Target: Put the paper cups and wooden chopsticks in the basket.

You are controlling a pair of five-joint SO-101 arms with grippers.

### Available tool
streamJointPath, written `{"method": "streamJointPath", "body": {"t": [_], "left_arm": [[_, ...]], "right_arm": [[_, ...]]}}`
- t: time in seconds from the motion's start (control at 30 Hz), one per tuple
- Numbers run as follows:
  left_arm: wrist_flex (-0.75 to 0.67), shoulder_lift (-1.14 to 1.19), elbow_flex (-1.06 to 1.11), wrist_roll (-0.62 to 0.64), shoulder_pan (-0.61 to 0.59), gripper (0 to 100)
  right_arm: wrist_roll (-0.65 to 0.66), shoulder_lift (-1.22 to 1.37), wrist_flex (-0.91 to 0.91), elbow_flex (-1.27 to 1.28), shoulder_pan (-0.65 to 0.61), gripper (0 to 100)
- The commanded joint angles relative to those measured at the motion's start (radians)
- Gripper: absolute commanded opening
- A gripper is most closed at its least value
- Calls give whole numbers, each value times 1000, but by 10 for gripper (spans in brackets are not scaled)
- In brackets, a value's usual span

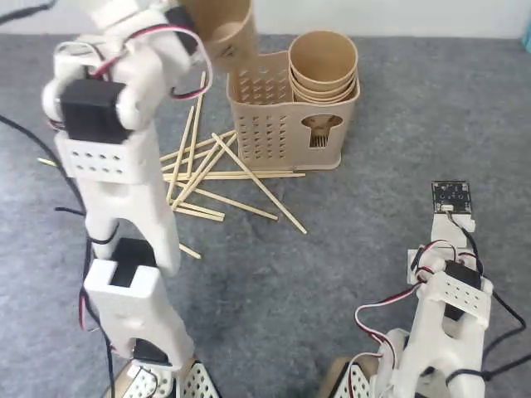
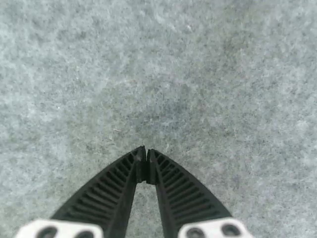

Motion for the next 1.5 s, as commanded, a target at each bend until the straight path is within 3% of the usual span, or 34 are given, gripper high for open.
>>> {"method": "streamJointPath", "body": {"t": [0.0,0.33,0.6,1.2,1.27,1.4,1.47], "left_arm": [[-64,-12,-42,86,60,12],[-227,5,-4,106,210,12],[-336,110,97,60,215,12],[-167,172,110,-264,218,13],[-169,190,113,-270,227,40],[-163,216,85,-227,224,211],[-163,216,71,-198,219,234]], "right_arm": [[17,-31,-22,-6,-12,8],[17,-31,-22,-6,-12,8],[18,-31,-22,-6,-12,8],[18,-31,-22,-6,-12,8],[18,-31,-22,-6,-12,8],[18,-31,-22,-6,-12,8],[18,-31,-22,-6,-12,8]]}}
